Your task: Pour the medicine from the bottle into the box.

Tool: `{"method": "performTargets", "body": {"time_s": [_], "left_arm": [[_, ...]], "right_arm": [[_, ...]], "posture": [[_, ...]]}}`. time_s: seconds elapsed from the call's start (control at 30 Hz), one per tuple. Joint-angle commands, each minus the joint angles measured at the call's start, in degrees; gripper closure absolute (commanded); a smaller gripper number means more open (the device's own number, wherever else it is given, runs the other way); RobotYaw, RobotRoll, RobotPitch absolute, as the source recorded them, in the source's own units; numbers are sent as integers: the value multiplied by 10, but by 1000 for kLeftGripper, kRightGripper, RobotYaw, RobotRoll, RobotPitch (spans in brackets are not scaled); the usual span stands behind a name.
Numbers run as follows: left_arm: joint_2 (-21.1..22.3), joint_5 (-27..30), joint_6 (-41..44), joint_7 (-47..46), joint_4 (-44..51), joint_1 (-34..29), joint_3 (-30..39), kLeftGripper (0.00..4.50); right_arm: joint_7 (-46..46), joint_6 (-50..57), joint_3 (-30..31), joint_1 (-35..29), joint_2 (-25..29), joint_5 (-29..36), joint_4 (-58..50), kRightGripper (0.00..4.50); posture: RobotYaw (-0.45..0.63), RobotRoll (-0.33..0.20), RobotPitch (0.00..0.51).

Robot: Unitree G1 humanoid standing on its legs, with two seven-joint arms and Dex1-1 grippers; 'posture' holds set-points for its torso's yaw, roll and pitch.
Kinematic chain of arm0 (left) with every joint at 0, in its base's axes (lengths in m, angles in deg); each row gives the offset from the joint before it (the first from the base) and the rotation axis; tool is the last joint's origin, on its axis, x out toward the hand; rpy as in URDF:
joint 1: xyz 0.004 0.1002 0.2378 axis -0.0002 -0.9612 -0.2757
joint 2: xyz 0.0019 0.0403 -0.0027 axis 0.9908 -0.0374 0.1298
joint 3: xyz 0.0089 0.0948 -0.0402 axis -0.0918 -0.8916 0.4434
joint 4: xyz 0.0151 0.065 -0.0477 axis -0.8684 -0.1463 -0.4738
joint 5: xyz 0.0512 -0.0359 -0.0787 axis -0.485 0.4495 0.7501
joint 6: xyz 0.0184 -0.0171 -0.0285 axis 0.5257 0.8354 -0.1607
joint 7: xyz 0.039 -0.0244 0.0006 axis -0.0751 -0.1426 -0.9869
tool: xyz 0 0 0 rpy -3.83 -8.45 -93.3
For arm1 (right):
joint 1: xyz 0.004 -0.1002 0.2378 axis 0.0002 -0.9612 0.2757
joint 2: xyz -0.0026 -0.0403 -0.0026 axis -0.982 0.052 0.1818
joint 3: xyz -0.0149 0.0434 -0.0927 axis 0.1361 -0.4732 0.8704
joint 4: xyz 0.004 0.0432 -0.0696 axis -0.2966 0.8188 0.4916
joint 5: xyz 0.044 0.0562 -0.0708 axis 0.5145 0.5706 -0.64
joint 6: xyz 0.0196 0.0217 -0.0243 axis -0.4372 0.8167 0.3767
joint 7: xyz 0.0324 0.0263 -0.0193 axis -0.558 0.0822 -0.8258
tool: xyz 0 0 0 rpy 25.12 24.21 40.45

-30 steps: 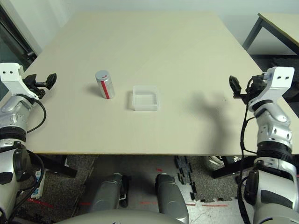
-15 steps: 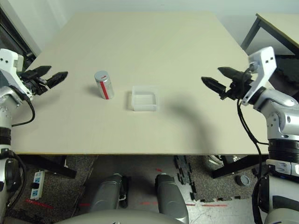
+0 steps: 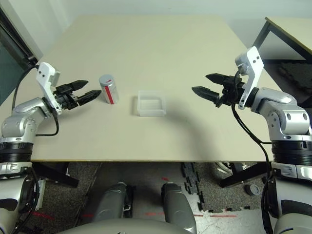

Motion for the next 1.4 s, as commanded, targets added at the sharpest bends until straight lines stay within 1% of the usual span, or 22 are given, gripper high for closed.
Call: {"method": "performTargets", "body": {"time_s": [0.03,0.2,0.53,0.87,1.4], "left_arm": [[-7,-20,-30,2,-45,5,-11,20],[-20,-38,-76,-5,-107,21,-13,20],[-45,-61,-131,-5,-170,49,-23,20],[-61,-90,-196,-12,-270,90,-28,20],[-78,-123,-257,-34,-388,130,-28,20]], "right_arm": [[1,9,9,2,-2,-2,-14,0],[8,19,9,1,-9,0,-28,0],[21,32,6,4,-19,4,-47,0],[29,43,1,8,-22,10,-63,0],[37,52,1,24,-27,18,-71,0]], "posture": [[-6,0,56],[-16,0,63],[-28,0,77],[-49,0,79],[-57,0,76]]}}
